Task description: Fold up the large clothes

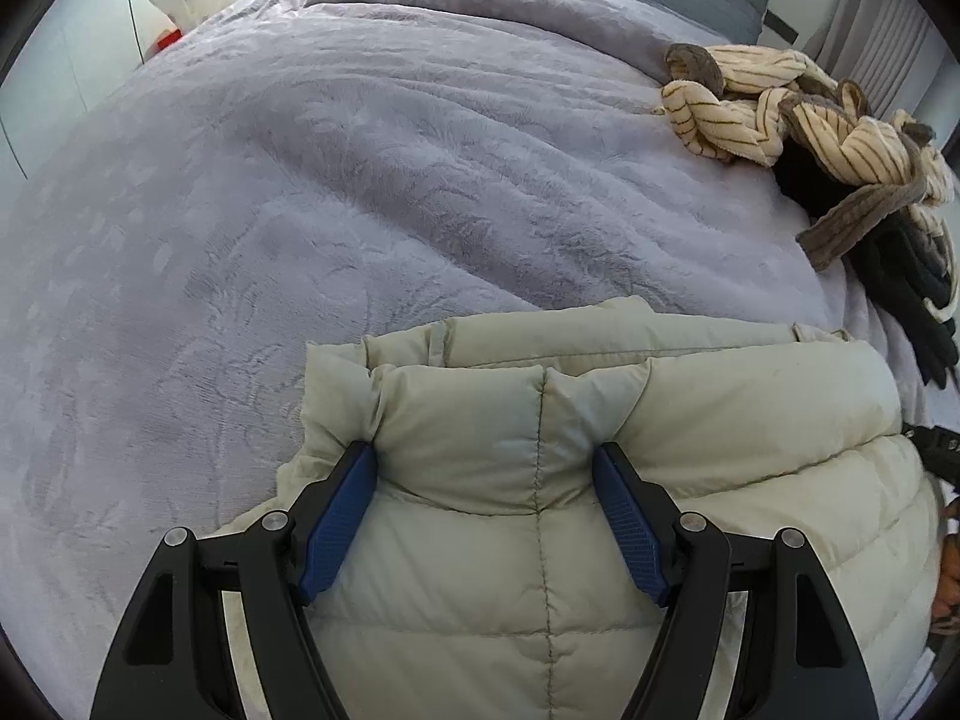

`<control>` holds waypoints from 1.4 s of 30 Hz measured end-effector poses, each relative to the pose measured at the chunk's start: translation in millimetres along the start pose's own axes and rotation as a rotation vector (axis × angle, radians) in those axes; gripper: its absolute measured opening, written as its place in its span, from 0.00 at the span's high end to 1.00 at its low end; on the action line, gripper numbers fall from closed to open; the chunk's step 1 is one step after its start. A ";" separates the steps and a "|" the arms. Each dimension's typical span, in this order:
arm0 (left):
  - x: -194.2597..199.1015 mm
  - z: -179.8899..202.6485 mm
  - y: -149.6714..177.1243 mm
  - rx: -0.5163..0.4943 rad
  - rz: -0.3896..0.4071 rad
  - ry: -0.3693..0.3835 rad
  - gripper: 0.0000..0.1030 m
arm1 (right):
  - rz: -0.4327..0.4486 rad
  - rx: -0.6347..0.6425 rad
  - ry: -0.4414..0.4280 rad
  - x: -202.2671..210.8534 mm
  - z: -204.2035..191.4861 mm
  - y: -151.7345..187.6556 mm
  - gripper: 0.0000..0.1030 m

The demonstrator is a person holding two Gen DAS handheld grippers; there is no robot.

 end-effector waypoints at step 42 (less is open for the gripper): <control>139.7 -38.1 147.8 -0.031 -0.103 -0.148 0.00 | -0.012 -0.048 -0.056 124.4 -76.1 164.6 0.16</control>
Point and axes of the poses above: each gripper's, at about its wrist camera, not at the fingertips, and x roughly against the way its jaws point, z to its right, y to its underside, the point moved 6 cm from there along -x, roughly the way its jaws point, and after that the axes turned 10 degrees about -y, right-handed, at the moved point
